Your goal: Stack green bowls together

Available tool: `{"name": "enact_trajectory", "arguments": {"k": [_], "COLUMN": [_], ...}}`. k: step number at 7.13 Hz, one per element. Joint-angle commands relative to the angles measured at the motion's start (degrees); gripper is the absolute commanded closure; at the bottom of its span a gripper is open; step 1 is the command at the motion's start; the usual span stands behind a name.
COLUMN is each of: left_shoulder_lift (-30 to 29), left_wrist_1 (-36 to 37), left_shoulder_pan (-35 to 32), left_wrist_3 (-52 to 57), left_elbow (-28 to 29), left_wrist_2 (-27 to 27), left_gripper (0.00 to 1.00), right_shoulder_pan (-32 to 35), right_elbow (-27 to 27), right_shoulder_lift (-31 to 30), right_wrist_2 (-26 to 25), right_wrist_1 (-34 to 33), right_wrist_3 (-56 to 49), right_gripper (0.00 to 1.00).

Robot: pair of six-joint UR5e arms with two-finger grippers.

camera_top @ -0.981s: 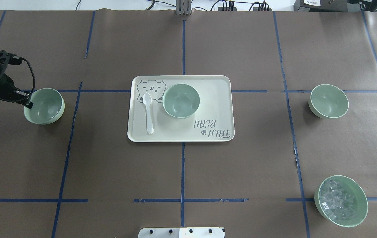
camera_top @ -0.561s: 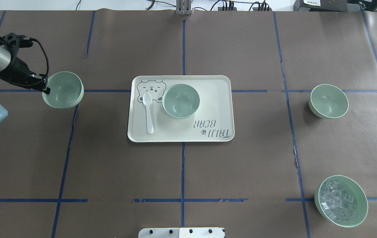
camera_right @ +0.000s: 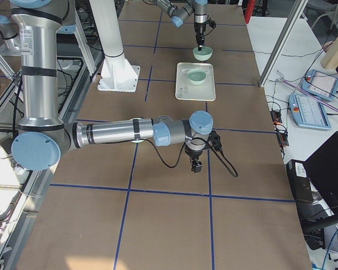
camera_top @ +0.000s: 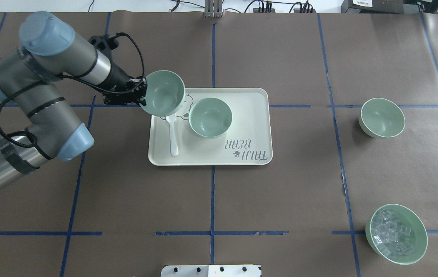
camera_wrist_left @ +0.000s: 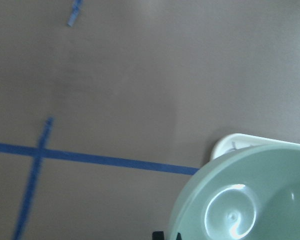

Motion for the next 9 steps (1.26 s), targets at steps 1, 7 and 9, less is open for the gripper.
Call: {"name": "enact_trajectory", "arguments": {"k": [1, 7, 9], "left_shoulder_lift": [-6.91, -9.58, -10.90], "left_wrist_1": [5.50, 8.26, 8.17], "left_shoulder_pan": [4.67, 8.37, 9.16], "left_wrist_3": [-4.46, -4.37, -4.11], "left_elbow": [1.09, 3.47, 5.31], "left_wrist_2": [5.76, 12.20, 13.68], "left_gripper": [1.00, 1.00, 0.99], "right_shoulder_pan": [-0.13, -0.22, -0.22], "right_elbow": [-0.06, 0.03, -0.14], "right_shoulder_lift": [0.09, 0.70, 0.62], "right_wrist_2": [0.65, 0.92, 0.92], "right_wrist_1": [0.03, 0.11, 0.11], "right_wrist_3": [0.68, 0.60, 0.59], "right_gripper": [0.00, 0.00, 0.00]}}
